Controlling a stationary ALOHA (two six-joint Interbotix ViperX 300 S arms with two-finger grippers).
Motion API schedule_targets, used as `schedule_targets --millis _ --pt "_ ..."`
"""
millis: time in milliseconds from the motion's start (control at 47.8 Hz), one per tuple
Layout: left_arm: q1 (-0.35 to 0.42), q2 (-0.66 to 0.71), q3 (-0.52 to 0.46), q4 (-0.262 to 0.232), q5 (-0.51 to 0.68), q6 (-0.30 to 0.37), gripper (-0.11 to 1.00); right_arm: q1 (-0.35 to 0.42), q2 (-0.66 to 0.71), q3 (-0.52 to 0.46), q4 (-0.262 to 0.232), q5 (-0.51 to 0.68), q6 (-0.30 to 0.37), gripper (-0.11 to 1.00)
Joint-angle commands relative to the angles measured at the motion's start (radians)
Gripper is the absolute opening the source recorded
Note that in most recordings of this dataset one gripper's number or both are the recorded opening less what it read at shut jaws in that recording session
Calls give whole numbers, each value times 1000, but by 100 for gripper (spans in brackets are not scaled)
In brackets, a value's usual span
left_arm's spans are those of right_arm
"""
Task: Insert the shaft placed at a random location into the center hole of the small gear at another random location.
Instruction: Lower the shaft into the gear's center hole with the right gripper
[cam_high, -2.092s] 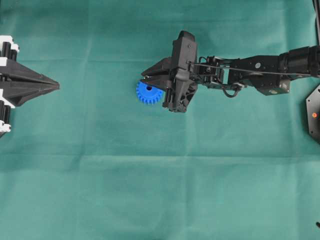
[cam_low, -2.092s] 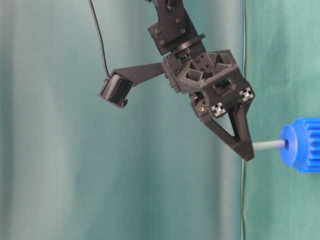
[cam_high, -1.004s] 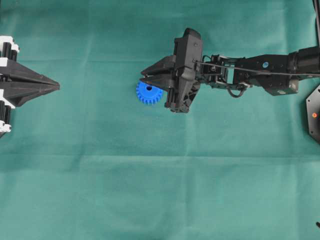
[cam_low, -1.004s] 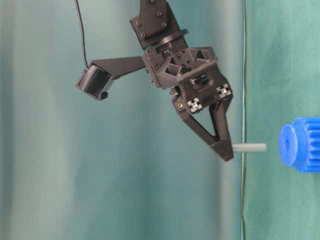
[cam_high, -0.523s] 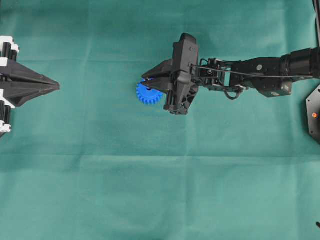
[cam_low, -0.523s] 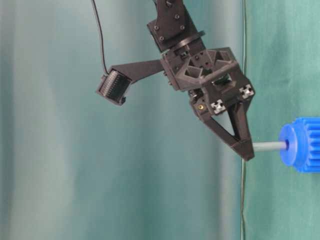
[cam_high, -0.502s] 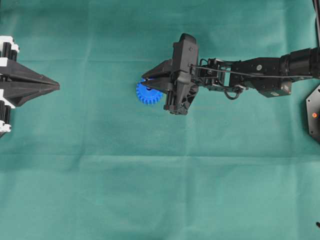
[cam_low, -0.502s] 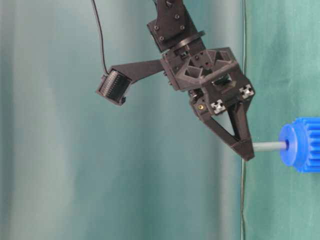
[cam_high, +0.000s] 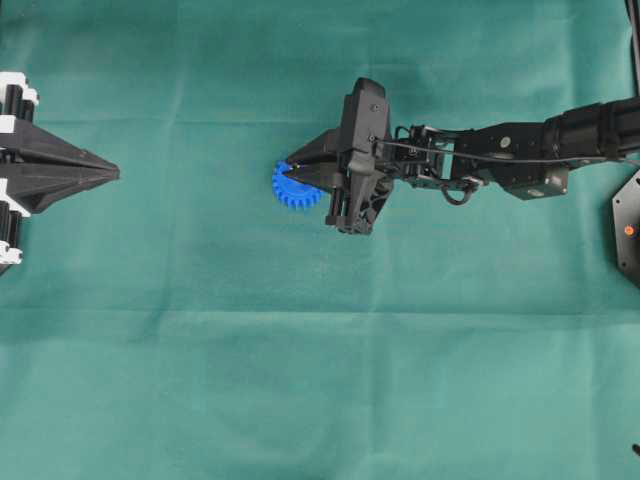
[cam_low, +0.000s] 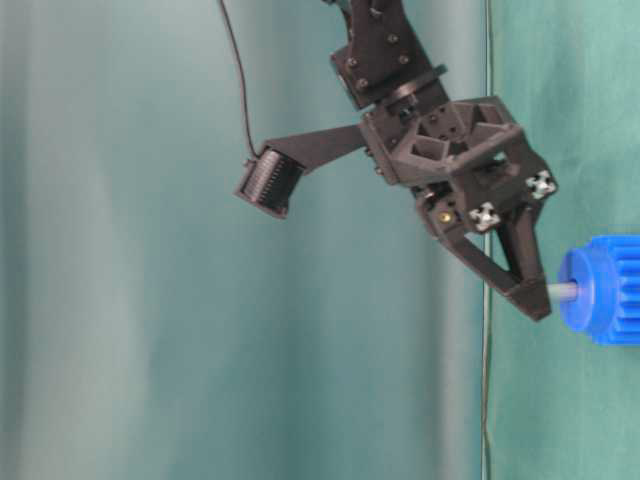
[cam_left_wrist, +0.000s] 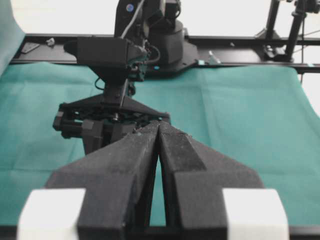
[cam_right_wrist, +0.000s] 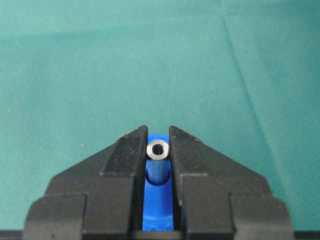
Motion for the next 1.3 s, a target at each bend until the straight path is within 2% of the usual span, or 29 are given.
schedule_targets --millis 0,1025,1088,1276 --pt "2 3 -20 3 -3 0 0 -2 -6 -11 5 -18 -5 13" --pt "2 2 -21 3 -2 -2 0 -2 12 -6 3 -18 -5 15" --pt "2 0 -20 3 -2 -2 0 -2 12 -8 3 -18 -5 26" --pt "2 0 -20 3 2 -2 0 -2 0 -5 2 -25 -5 81"
